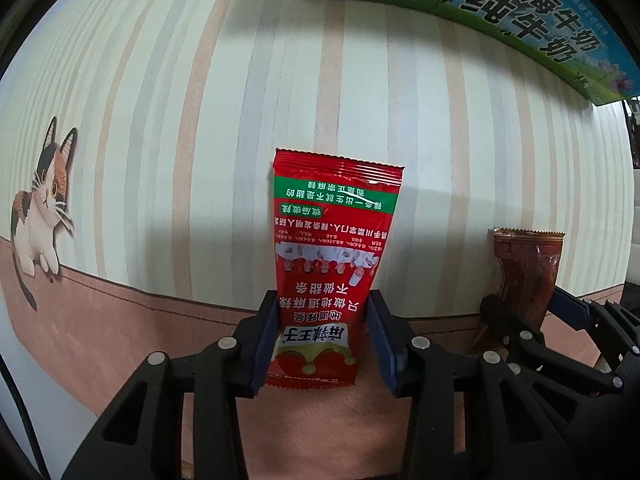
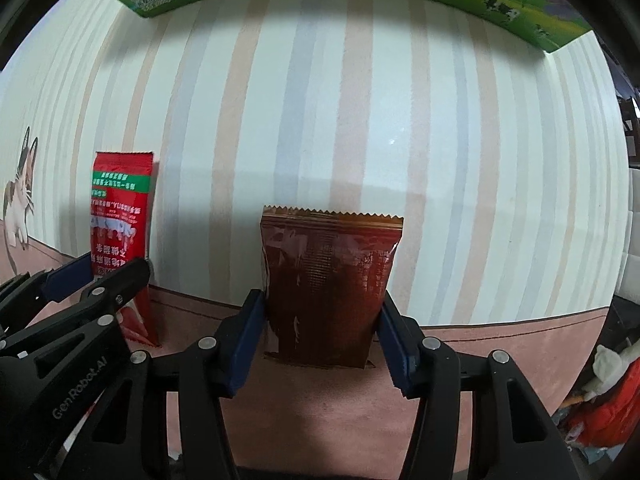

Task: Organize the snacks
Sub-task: 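Carry both red packets into the box and open both tools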

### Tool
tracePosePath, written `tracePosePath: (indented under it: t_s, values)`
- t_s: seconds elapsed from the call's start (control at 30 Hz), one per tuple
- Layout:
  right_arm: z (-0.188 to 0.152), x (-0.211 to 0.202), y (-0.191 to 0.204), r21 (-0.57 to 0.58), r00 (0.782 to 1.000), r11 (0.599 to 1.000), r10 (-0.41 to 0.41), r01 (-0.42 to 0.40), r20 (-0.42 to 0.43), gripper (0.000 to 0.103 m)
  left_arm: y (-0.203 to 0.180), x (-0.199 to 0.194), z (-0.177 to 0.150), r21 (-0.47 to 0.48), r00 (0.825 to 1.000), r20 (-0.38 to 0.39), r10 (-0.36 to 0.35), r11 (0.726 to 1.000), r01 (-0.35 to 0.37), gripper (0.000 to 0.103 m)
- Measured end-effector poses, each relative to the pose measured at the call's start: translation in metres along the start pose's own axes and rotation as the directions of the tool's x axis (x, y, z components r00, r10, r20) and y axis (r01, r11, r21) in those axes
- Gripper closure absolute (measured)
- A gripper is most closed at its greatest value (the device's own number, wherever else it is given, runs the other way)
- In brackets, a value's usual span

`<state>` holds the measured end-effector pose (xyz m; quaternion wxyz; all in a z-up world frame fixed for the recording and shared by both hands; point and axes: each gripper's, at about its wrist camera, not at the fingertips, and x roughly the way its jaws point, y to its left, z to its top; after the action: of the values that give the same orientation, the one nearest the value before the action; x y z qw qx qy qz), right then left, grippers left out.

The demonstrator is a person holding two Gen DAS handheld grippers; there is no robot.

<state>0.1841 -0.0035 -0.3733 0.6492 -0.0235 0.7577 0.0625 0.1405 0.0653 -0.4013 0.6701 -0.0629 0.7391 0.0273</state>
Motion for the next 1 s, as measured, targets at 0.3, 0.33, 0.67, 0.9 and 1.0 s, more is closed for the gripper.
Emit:
tracePosePath:
  t_s: [0.3,0.33,0.67,0.9,1.0]
  values:
    - [-0.019,-0.05,-0.012,0.008,0.992,0.995,0.096,-0.097,0.084,0.045,-0.007,-0.066,-0.026,0.006,0.992,0.097,-0.079,0.997,0.079,0.063]
    - [-0.023,-0.063,-0.016,0.006,0.988,0.993,0.115,-0.116,0.104,0.045,-0.008,-0.076,-0.027,0.01,0.99,0.111,-0.091,0.996,0.091,0.063]
    - [-0.002,-0.193,-0.068,0.002,0.93,0.972,0.226,-0.236,0.291,0.045,-0.034,-0.203,0.028,0.101,0.928,0.267,-0.259,0.966,0.24,0.063]
    - [0.085,-0.236,-0.122,0.015,0.909,0.972,0.212,-0.233,0.36,0.045,-0.057,-0.224,0.139,0.127,0.927,0.247,-0.281,0.958,0.257,0.063]
    - [0.124,-0.235,-0.141,0.031,0.918,0.973,0.203,-0.227,0.34,0.045,-0.06,-0.211,0.183,0.114,0.94,0.201,-0.276,0.96,0.257,0.063]
